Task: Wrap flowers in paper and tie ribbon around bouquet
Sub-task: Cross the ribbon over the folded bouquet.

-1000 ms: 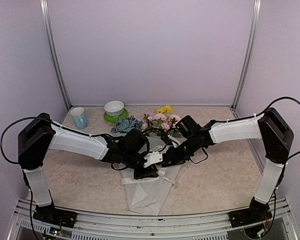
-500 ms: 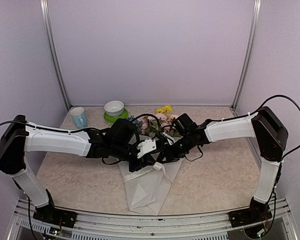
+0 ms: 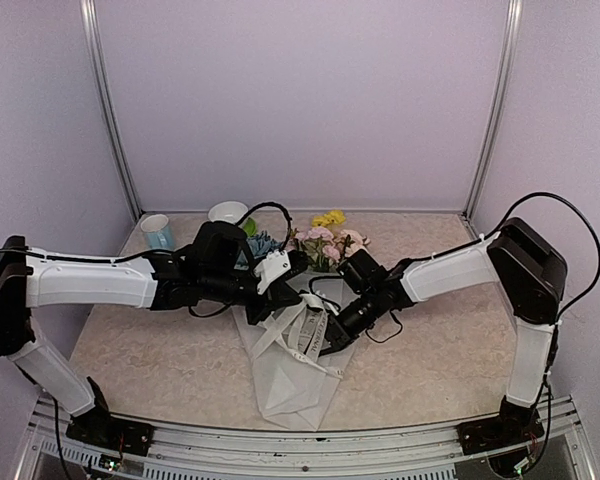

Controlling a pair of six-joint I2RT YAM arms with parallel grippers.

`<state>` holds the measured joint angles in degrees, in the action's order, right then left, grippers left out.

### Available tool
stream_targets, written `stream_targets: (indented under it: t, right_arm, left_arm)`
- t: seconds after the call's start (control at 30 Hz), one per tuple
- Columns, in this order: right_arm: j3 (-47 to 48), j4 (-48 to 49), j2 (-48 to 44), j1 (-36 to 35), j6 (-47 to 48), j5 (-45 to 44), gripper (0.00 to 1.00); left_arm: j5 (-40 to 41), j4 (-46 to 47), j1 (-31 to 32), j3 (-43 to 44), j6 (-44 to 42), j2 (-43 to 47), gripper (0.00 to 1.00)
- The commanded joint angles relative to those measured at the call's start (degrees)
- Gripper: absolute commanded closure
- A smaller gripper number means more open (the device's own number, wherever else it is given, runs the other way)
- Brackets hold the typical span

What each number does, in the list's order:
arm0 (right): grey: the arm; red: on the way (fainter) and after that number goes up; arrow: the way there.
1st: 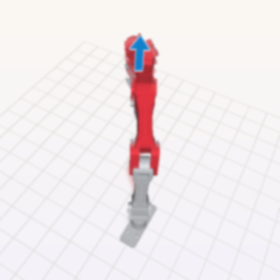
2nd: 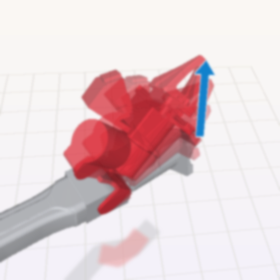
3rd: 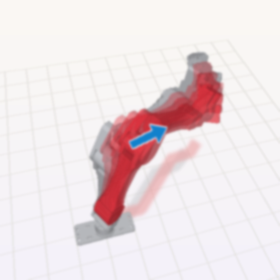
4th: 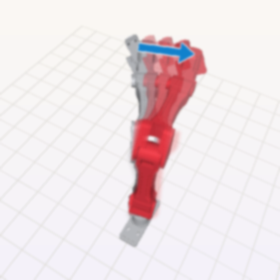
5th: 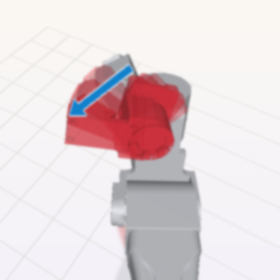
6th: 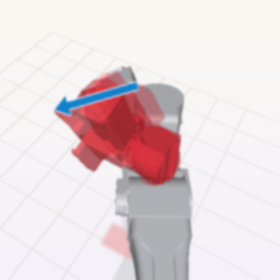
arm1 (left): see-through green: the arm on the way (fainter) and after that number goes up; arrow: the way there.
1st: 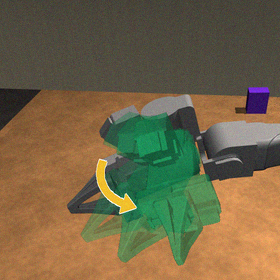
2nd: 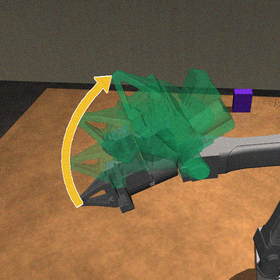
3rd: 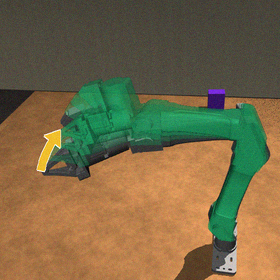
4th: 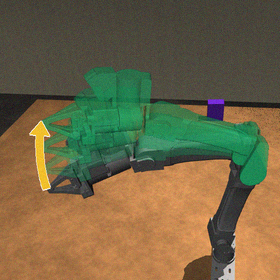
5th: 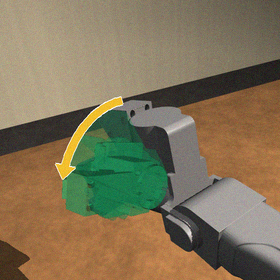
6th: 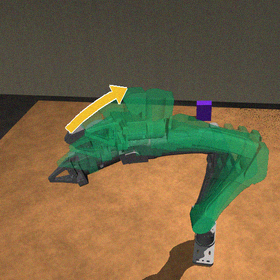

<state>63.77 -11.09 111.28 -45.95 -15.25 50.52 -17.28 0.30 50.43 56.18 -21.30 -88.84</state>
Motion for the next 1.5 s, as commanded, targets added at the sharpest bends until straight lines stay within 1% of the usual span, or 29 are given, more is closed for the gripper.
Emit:
stream_targets:
  t: [0.0,0.1,0.2,0.33,0.47,0.6,0.67,0.73,0.8,0.87,0.93,1.03,1.17,1.23,1.37,1.47]
  right_arm:
    - [-0.07,-1.19,-2.19,0.64,0.61,-2.72,0.78]
    - [0.66,-3.07,-2.1,0.9,0.53,-5.53,0.75]
    - [0.11,-3.2,-4.36,2.06,-1.59,-8.53,0.75]
    - [-3.47,-0.69,-12.14,6.8,-7.16,-14.8,0.74]
    - [-4.09,-1.67,-19.18,7.12,-7.81,-23.98,0.75]
    - [-7.19,1.22,-22.26,2.98,-7.46,-29.4,0.79]
    - [-9.69,4.73,-24.51,-1.43,-5.22,-32.18,0.79]
    - [-13.0,11.89,-27.14,-6.13,-3.45,-31.21,0.78]
    - [-16.88,22.52,-28.57,-9.46,-2.99,-29.67,0.78]
    - [-18.72,30.29,-27.66,-10.94,-2.1,-31.45,0.79]
    - [-18.39,32.98,-24.5,-12.09,-0.6,-33.99,0.78]
    - [-15.89,32.58,-18.45,-12.41,0.47,-36.46,0.72]
    - [-13.5,29.8,-14.25,-12.56,2.53,-37.91,0.68]
    - [-12.87,28.84,-13.07,-12.75,3.37,-38.17,0.68]
    - [-12.28,28.91,-11.68,-12.92,3.68,-35.57,0.69]
    - [-12.02,27.76,-10.27,-13.28,4.01,-37.82,0.71]
  left_arm:
    - [0.11,2.05,-0.16,-0.13,1.52,-2.04,1.0]
    - [1.41,2.34,-0.23,-0.09,1.91,-2.22,1.0]
    - [2.94,1.56,-0.66,0.36,3.17,-1.34,1.0]
    - [4.02,1.96,-0.99,-0.95,4.9,1.07,1.0]
    - [5.04,3.16,-1.83,-2.33,7.21,0.77,1.0]
    - [7.62,4.75,-2.41,-2.68,10.18,0.45,1.0]
    - [7.72,5.77,-2.99,-3.15,12.02,0.97,1.0]
    - [6.91,6.43,-3.43,-3.55,13.17,1.48,1.0]
    - [6.31,7.23,-3.5,-4.06,14.14,1.77,1.0]
    - [6.35,7.56,-3.57,-4.45,15.1,1.76,1.0]
    - [6.93,7.61,-3.59,-4.44,15.97,1.64,1.0]
    - [8.02,7.82,-3.67,-4.7,17.14,2.36,1.0]
    - [8.18,7.93,-3.76,-4.94,17.49,3.6,1.0]
    - [7.91,7.59,-3.85,-4.92,17.34,3.67,1.0]
    - [7.77,7.5,-4.06,-5.53,16.43,4.01,1.0]
    - [7.43,7.33,-4.46,-5.47,16.72,3.96,1.0]
